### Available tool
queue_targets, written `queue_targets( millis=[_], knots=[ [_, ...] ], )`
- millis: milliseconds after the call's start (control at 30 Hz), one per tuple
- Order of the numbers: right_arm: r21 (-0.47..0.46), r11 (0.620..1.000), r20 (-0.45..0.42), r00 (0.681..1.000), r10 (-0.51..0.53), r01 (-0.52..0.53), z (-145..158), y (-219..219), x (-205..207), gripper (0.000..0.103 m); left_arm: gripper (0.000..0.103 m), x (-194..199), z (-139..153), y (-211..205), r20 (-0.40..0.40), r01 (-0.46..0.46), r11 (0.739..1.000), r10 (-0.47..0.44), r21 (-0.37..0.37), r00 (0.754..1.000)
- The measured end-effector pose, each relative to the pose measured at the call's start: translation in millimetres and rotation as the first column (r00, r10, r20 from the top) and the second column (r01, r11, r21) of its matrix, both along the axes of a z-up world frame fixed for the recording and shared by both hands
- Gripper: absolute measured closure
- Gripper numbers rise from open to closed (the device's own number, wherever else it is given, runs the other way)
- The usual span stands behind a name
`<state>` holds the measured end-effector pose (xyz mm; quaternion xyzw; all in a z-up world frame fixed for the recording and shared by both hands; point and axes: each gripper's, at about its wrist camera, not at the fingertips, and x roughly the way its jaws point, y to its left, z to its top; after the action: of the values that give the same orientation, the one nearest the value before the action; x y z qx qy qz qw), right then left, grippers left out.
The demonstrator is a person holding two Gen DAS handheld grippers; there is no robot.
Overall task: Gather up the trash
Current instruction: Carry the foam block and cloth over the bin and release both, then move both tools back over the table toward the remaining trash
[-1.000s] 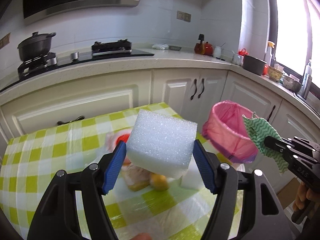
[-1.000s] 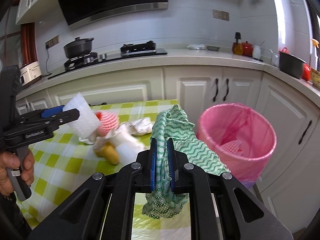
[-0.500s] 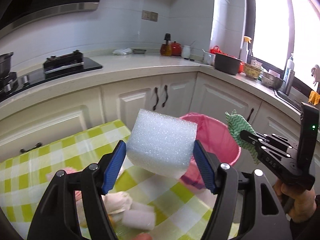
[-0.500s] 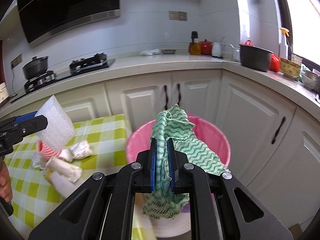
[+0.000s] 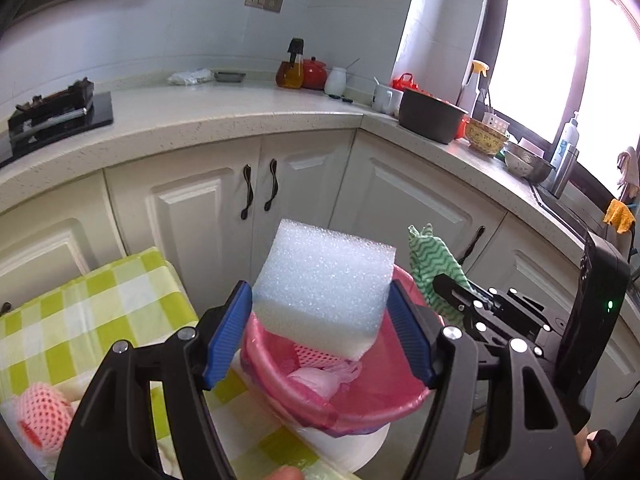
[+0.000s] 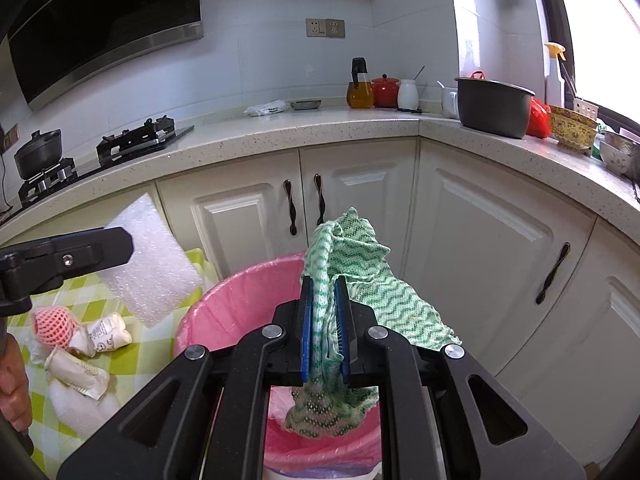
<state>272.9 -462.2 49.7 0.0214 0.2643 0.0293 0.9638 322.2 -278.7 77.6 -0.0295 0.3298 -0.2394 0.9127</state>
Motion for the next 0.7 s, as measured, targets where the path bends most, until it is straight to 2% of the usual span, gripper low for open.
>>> queue_targets(
  millis=[67, 133, 200, 300, 700],
  knots=[
    [0.002, 1.0, -0.014, 1.0, 0.0, 0.0, -3.5, -3.1, 6.7, 0.09, 0.031, 12.3, -6.8, -7.1, -0.029, 0.002, 1.0, -0.002, 0.001, 1.0],
    [0.006, 1.0, -0.028, 1.0, -0.009, 0.01, -6.7, -6.5, 11.5, 0.086, 0.019, 21.0, -13.5, -9.9, -0.057, 0.006, 1.0, -0.006, 0.0, 0.998],
    [0.011, 1.0, -0.028, 0.999, -0.02, 0.02, -8.3, -9.5, 13.0, 0.078, 0.019, 27.9, -19.5, -10.8, -0.073, -0.005, 1.0, 0.005, 0.01, 0.997],
    [0.011, 0.999, -0.021, 0.999, -0.03, 0.03, -9.3, -12.3, 11.8, 0.059, 0.019, 26.5, -23.3, -5.6, -0.075, -0.012, 1.0, 0.012, 0.003, 0.997],
    [0.028, 0.995, 0.011, 0.996, -0.091, 0.091, -10.1, -14.9, -16.7, 0.058, 0.019, -7.9, -13.7, 31.6, -0.01, -0.065, 0.998, 0.065, -0.024, 0.998]
  ],
)
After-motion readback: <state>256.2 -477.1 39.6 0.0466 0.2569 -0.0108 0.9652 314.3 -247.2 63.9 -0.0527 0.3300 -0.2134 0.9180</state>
